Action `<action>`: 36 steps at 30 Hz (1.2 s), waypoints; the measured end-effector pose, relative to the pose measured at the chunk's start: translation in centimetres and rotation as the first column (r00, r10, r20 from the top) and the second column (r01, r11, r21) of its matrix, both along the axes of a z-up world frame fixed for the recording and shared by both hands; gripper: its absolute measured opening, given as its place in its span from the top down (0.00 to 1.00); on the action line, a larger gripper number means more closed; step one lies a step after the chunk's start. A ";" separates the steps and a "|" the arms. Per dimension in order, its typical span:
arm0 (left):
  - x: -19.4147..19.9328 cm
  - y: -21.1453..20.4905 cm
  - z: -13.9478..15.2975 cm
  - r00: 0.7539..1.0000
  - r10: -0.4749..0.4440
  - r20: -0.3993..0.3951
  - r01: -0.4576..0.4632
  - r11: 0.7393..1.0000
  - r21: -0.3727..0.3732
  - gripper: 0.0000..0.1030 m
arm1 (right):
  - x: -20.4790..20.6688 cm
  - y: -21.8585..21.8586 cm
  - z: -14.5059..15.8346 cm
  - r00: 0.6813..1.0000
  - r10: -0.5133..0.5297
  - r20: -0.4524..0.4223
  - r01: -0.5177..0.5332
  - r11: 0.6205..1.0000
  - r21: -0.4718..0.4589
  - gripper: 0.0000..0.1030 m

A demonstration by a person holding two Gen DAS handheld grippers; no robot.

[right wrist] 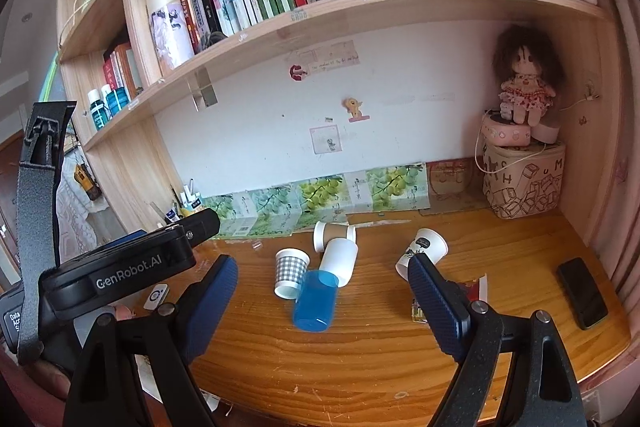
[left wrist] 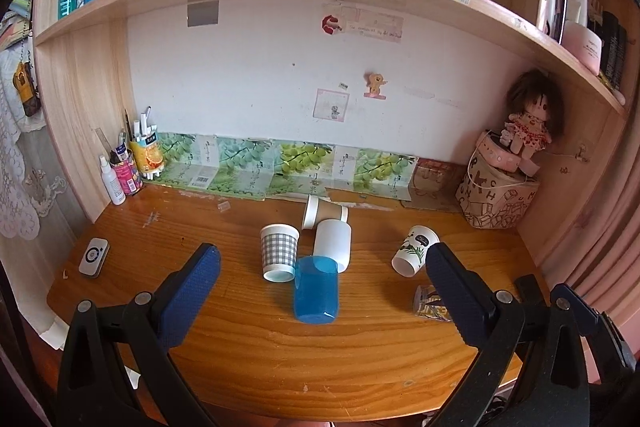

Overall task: Flip cup upright
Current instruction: 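Move both grippers toward the white cup lying on its side, then close the left gripper around the body of the white cup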

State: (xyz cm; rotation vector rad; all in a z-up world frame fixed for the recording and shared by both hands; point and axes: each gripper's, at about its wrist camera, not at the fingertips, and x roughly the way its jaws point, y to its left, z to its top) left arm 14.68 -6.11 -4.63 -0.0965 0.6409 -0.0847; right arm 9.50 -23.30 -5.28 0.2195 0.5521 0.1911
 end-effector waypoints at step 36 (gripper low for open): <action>22.9 -3.0 -14.7 0.834 -0.076 -0.546 0.098 0.995 0.011 0.01 | 20.3 -3.9 -14.3 0.869 -0.042 -0.493 0.129 0.981 0.144 0.15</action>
